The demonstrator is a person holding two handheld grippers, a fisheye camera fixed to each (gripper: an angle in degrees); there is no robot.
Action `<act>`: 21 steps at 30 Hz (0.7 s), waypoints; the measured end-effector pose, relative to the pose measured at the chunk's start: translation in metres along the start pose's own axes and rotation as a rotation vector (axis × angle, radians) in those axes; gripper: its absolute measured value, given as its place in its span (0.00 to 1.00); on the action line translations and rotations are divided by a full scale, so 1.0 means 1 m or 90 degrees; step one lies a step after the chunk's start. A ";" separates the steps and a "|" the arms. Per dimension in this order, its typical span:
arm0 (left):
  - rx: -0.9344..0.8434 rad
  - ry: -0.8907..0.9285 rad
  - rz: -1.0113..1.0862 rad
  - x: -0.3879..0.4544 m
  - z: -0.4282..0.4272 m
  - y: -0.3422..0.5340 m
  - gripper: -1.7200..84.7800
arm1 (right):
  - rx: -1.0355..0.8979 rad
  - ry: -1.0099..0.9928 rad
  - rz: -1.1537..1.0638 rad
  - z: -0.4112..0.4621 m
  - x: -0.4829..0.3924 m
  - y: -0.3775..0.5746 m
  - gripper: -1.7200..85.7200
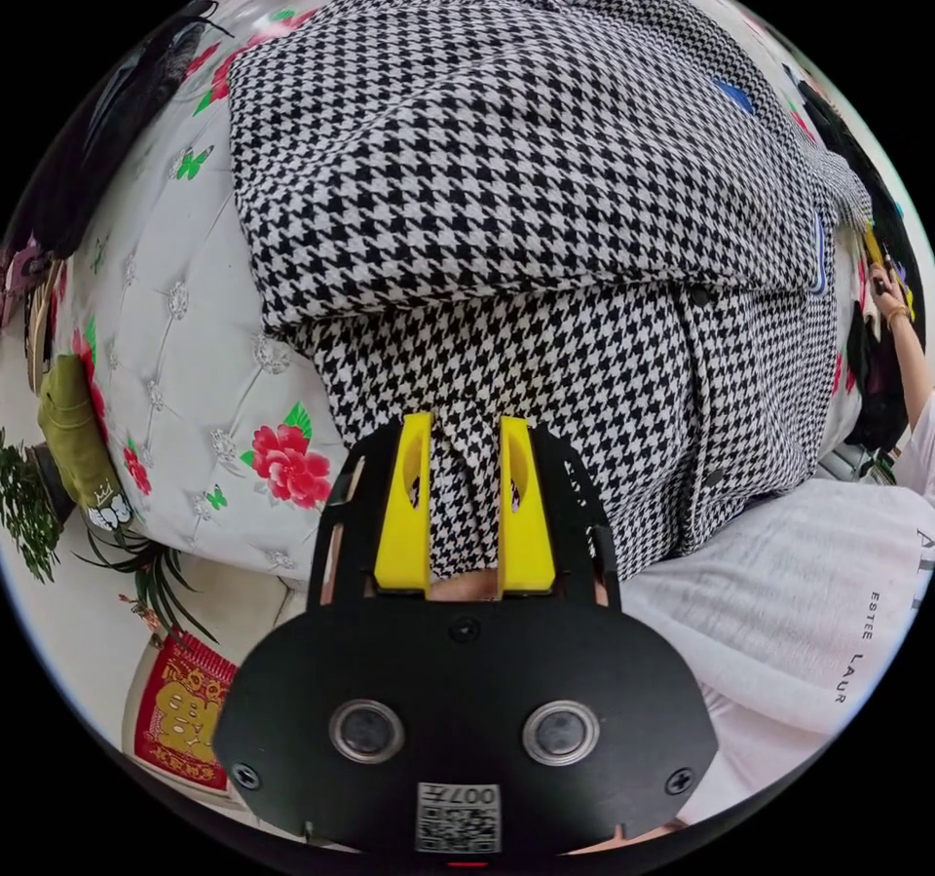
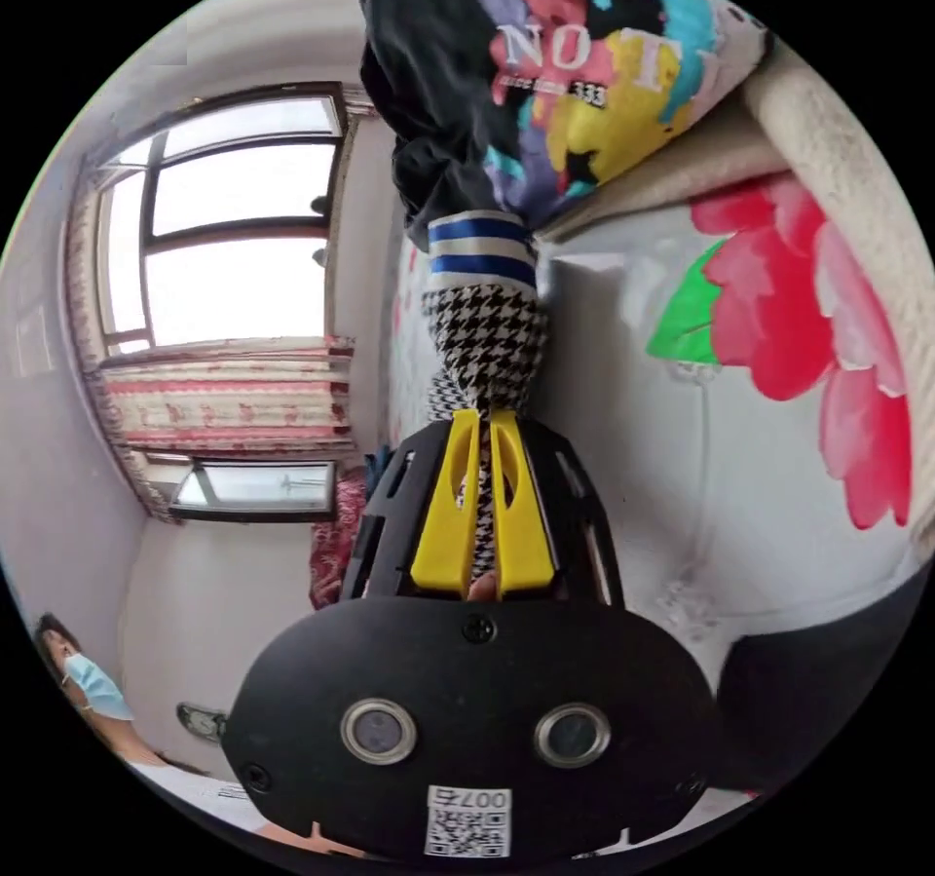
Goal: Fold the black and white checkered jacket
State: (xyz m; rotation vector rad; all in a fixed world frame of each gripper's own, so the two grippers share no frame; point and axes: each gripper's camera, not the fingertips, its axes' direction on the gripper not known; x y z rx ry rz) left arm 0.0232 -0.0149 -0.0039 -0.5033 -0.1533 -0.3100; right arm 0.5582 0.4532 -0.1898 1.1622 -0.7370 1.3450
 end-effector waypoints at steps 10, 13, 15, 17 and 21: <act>0.009 0.005 0.023 -0.013 -0.004 -0.006 0.14 | -0.009 0.156 -0.049 -0.024 -0.072 0.064 0.02; 0.024 0.009 0.024 -0.020 -0.006 -0.002 0.14 | 0.074 0.011 0.009 -0.041 -0.065 0.090 0.02; 0.039 0.004 0.020 -0.022 -0.007 0.003 0.14 | 0.015 0.081 -0.123 -0.007 -0.147 0.109 0.02; 0.059 0.000 0.014 -0.025 -0.008 0.009 0.14 | -0.038 0.100 -0.256 0.028 -0.227 0.141 0.02; 0.116 0.036 -0.023 -0.046 -0.012 0.029 0.13 | -0.182 0.098 -0.664 0.107 -0.402 0.316 0.02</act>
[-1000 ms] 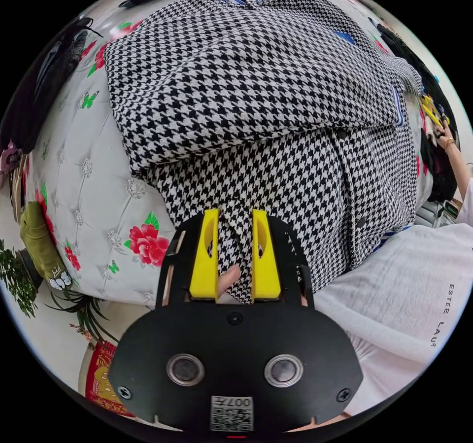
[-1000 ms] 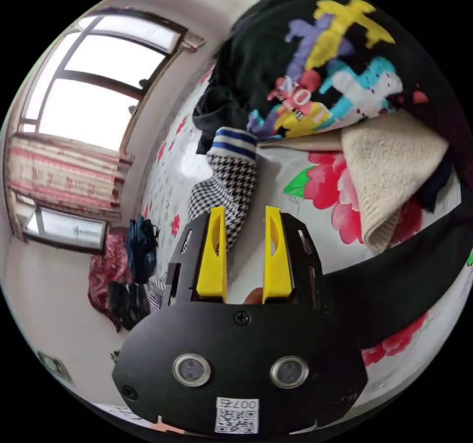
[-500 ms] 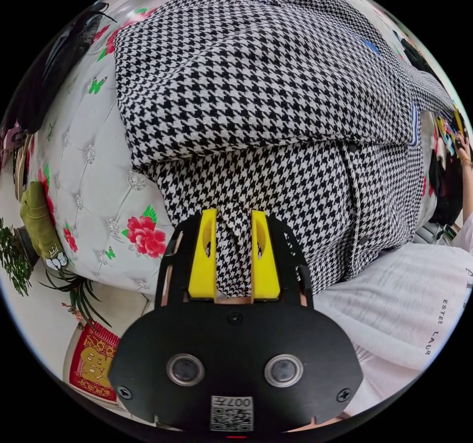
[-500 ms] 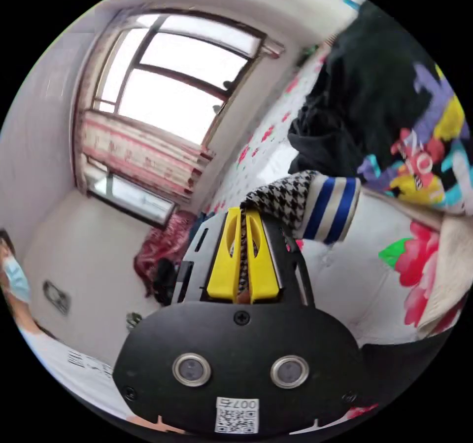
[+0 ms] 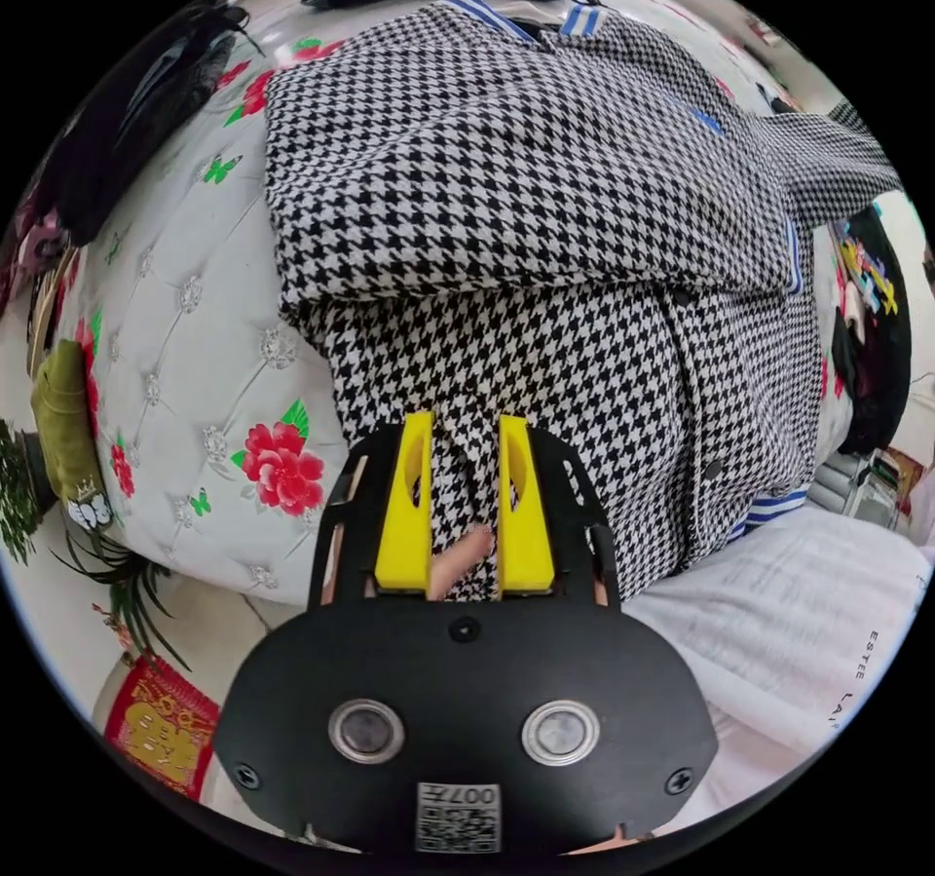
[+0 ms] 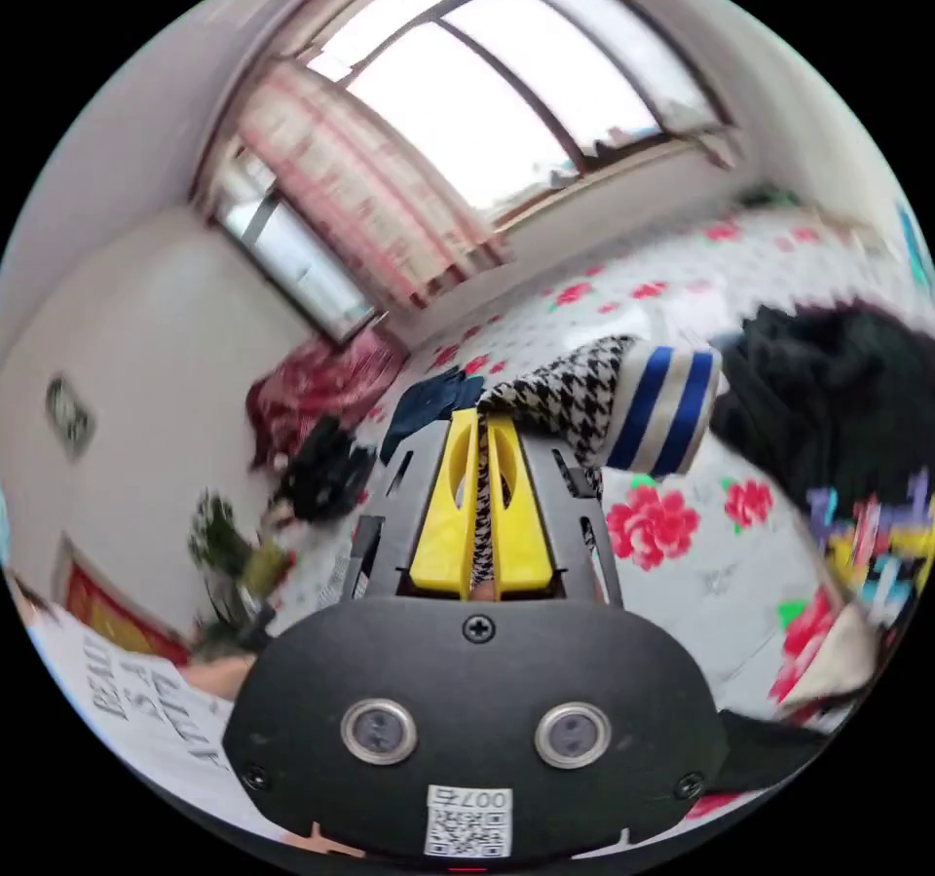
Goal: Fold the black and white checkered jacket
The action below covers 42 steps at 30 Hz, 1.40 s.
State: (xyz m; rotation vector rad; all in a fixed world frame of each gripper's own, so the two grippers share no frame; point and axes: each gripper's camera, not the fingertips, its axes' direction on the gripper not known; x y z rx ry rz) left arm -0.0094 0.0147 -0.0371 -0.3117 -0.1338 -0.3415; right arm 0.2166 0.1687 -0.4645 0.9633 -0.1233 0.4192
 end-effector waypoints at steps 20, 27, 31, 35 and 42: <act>0.311 0.340 -0.184 -0.160 -0.055 0.145 0.15 | -0.424 -0.009 -0.310 0.304 -0.346 0.306 0.03; 0.188 0.218 -0.188 -0.115 -0.037 0.055 0.12 | -0.483 0.095 -0.112 0.378 -0.216 0.283 0.04; 0.164 0.173 -0.166 -0.101 -0.027 0.033 0.11 | -0.503 0.059 0.047 0.401 -0.156 0.298 0.04; 0.204 0.147 -0.141 -0.115 -0.051 0.070 0.08 | -0.402 -0.005 0.109 0.353 -0.133 0.279 0.04; 0.247 0.240 -0.153 -0.156 -0.054 0.211 0.14 | -0.398 0.029 0.131 0.192 -0.075 0.344 0.09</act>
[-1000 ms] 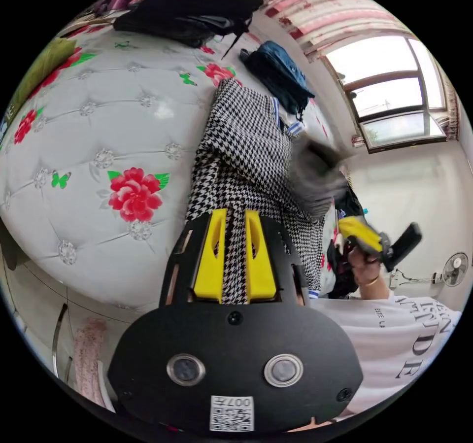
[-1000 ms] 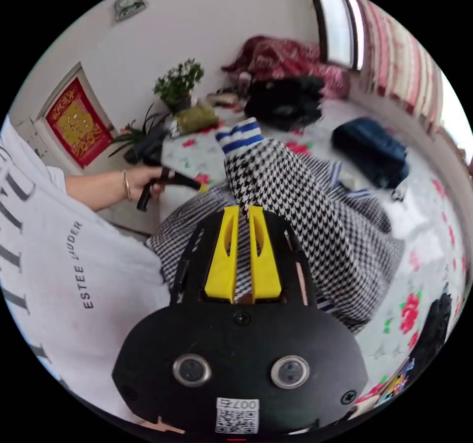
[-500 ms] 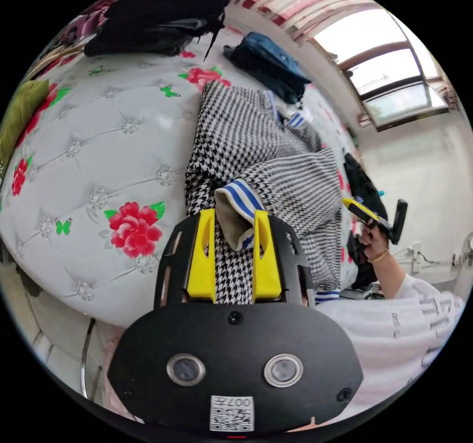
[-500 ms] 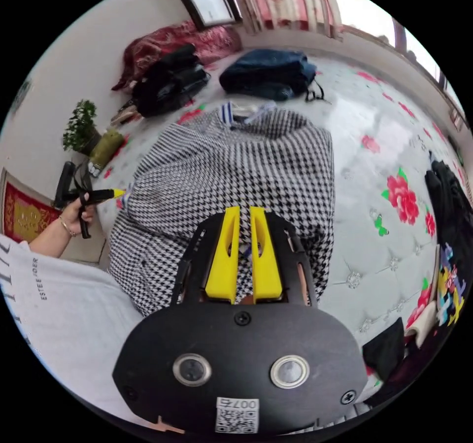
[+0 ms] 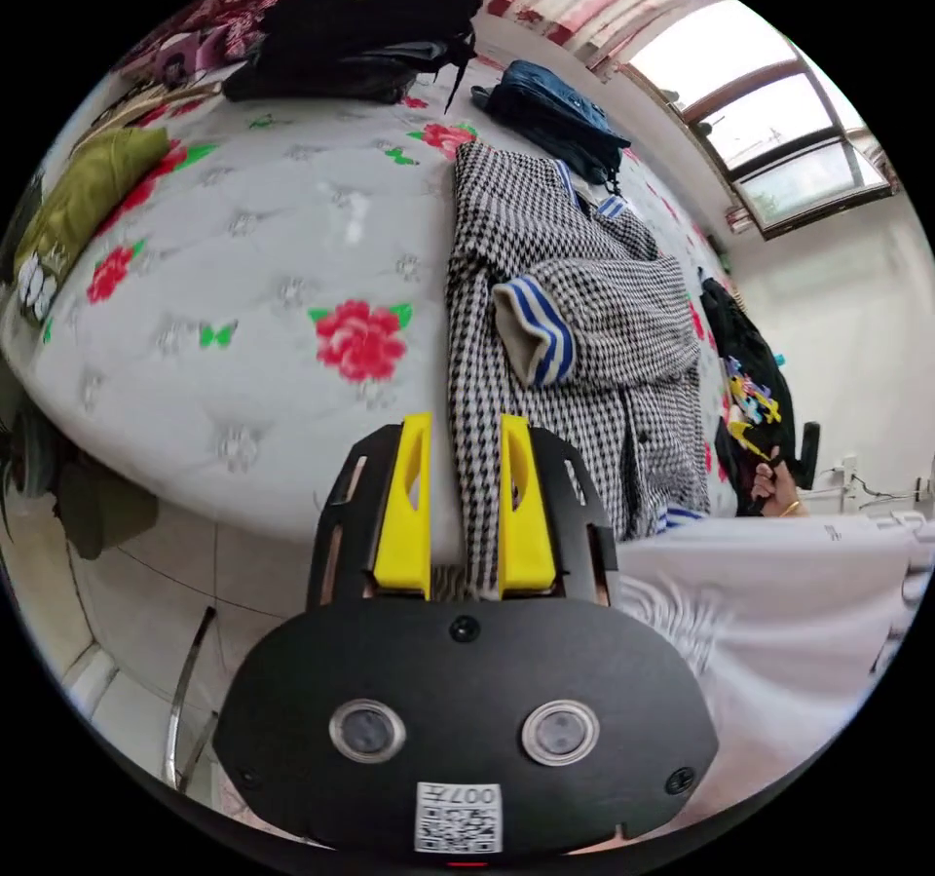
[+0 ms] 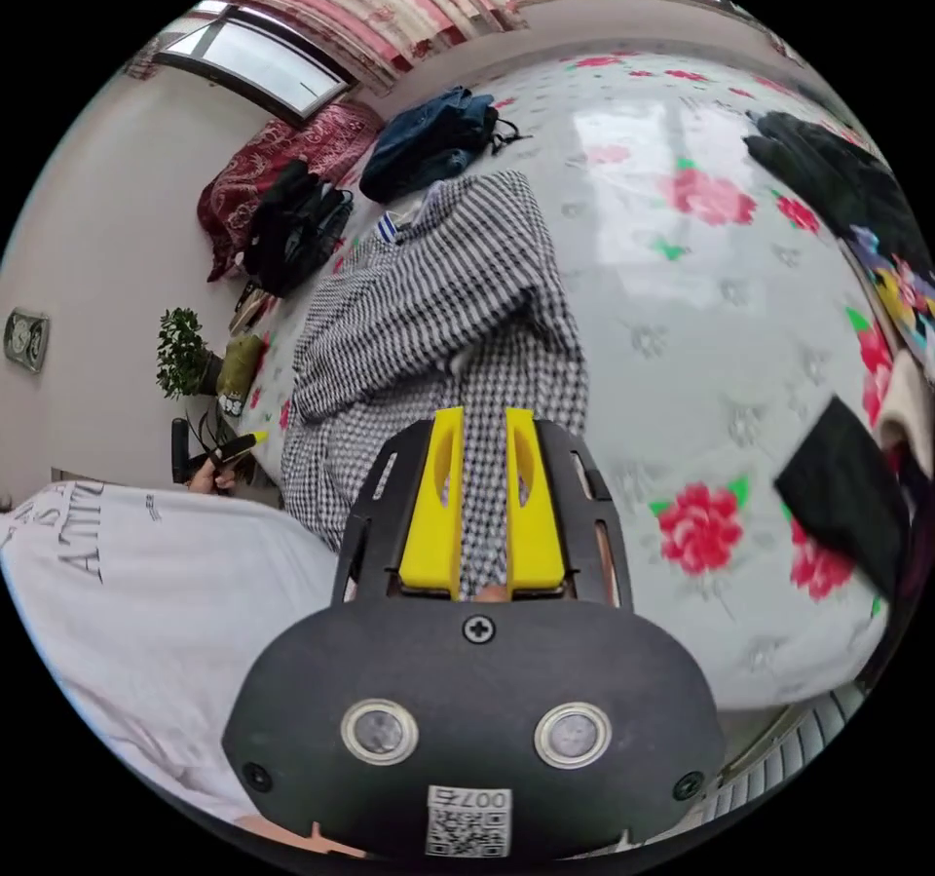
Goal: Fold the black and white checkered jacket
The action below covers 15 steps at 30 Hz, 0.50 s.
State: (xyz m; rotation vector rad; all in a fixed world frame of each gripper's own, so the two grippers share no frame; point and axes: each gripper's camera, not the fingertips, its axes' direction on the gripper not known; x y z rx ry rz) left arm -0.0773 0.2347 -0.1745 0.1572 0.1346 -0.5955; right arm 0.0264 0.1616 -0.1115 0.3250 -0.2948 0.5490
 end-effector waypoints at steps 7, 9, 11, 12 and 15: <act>-0.143 0.085 0.005 -0.011 0.018 0.072 0.20 | -0.093 -0.014 0.120 -0.005 0.089 0.115 0.13; -0.173 0.087 0.028 0.005 0.029 0.070 0.21 | -0.142 -0.050 0.117 0.008 0.103 0.126 0.14; -0.228 0.054 0.065 0.032 0.055 0.065 0.21 | -0.195 -0.092 0.107 0.024 0.111 0.126 0.13; -0.238 0.023 0.076 0.038 0.062 0.063 0.20 | -0.228 -0.129 0.100 0.036 0.115 0.125 0.12; -0.333 -0.113 0.135 0.056 0.096 0.056 0.17 | -0.264 -0.167 0.107 0.052 0.123 0.117 0.08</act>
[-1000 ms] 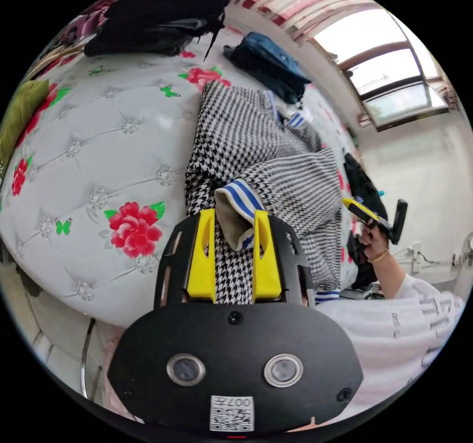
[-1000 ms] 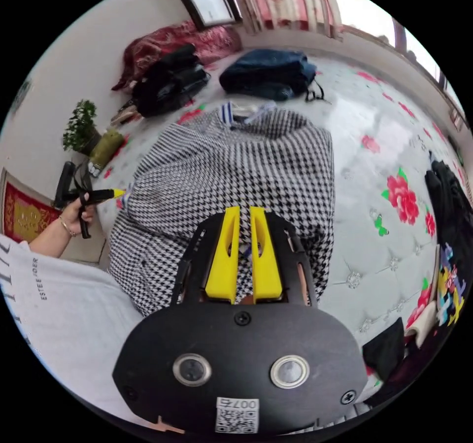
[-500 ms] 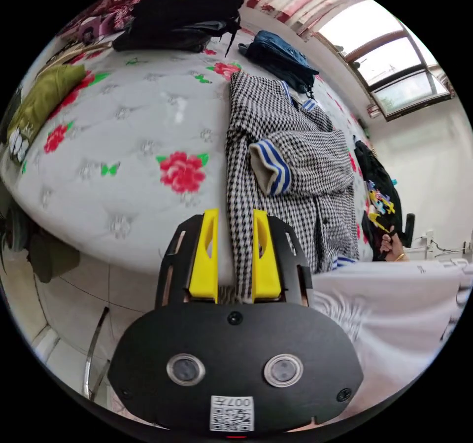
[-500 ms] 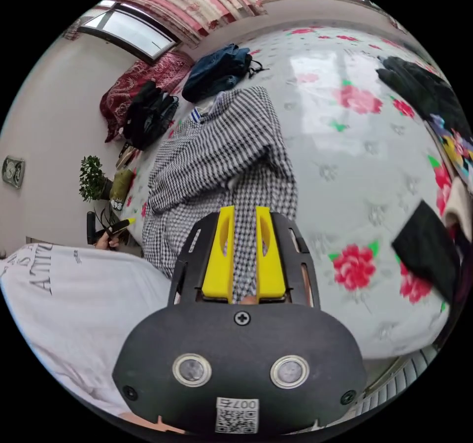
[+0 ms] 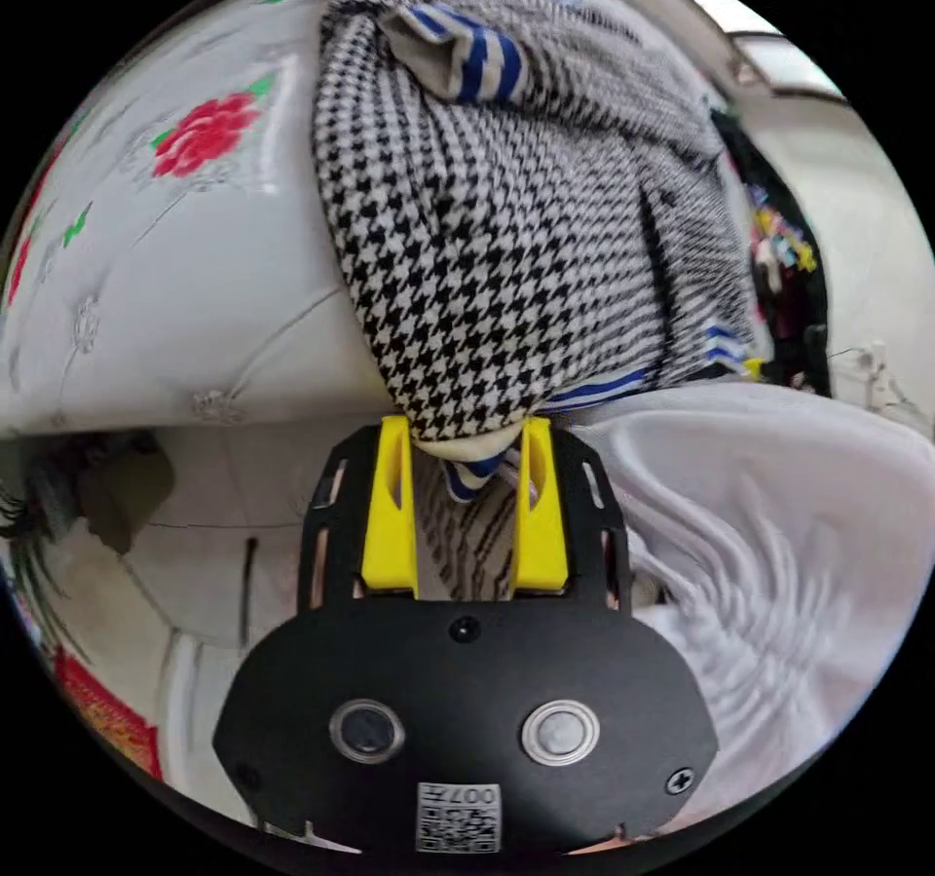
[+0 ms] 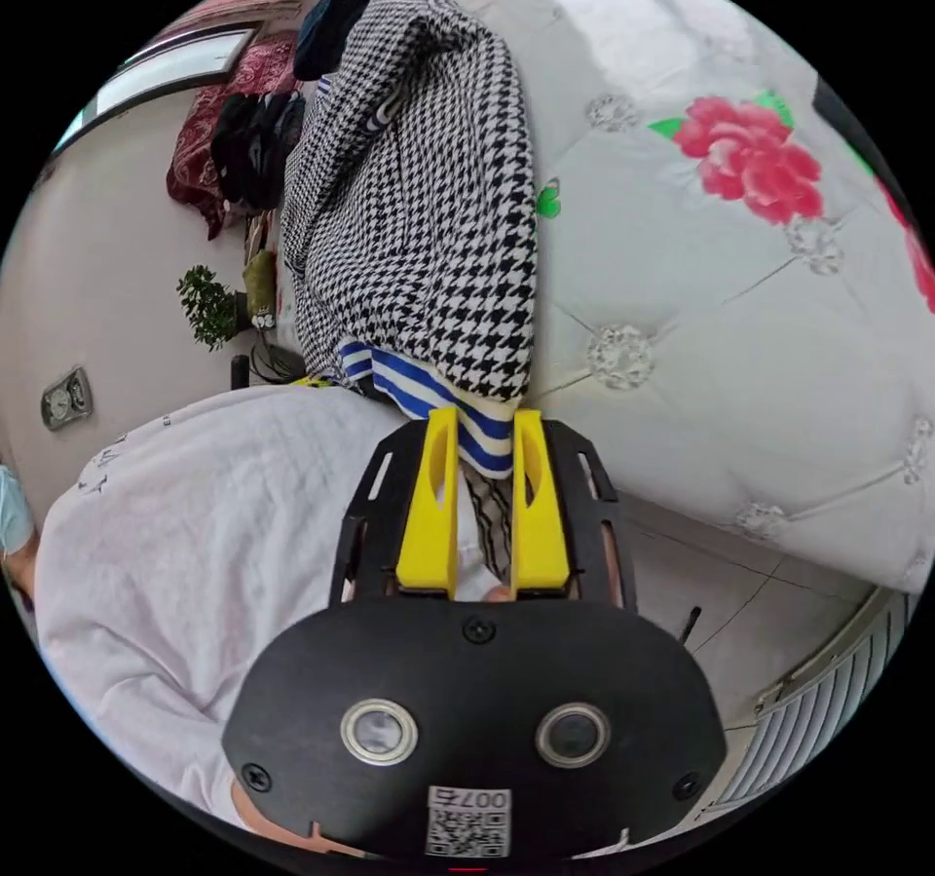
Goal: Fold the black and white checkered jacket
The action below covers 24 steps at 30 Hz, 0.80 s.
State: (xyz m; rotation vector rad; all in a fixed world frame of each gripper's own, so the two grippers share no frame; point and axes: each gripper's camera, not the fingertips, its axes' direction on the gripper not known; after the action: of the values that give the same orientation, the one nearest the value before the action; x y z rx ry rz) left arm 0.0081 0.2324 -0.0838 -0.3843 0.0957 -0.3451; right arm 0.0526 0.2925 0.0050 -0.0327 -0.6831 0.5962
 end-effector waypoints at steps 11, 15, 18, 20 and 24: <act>0.144 0.317 0.001 -0.064 -0.125 0.050 0.08 | 0.086 -0.138 -0.165 -0.114 -0.015 0.035 0.02; 0.139 0.380 0.060 -0.059 -0.157 0.023 0.08 | 0.124 -0.211 -0.187 -0.154 -0.021 0.017 0.02; 0.134 0.393 0.107 -0.056 -0.184 -0.006 0.08 | 0.140 -0.250 -0.197 -0.182 -0.032 -0.013 0.02; 0.153 0.416 0.119 -0.071 -0.214 -0.032 0.08 | 0.152 -0.266 -0.204 -0.203 -0.041 -0.035 0.02; 0.181 0.460 0.075 -0.114 -0.256 -0.091 0.08 | 0.209 -0.321 -0.196 -0.263 -0.055 -0.108 0.02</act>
State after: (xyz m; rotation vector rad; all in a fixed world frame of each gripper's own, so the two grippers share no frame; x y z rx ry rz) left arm -0.1668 0.1027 -0.2827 0.0428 0.7645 -0.3619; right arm 0.2322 0.2157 -0.2095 0.5355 -1.0463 0.4115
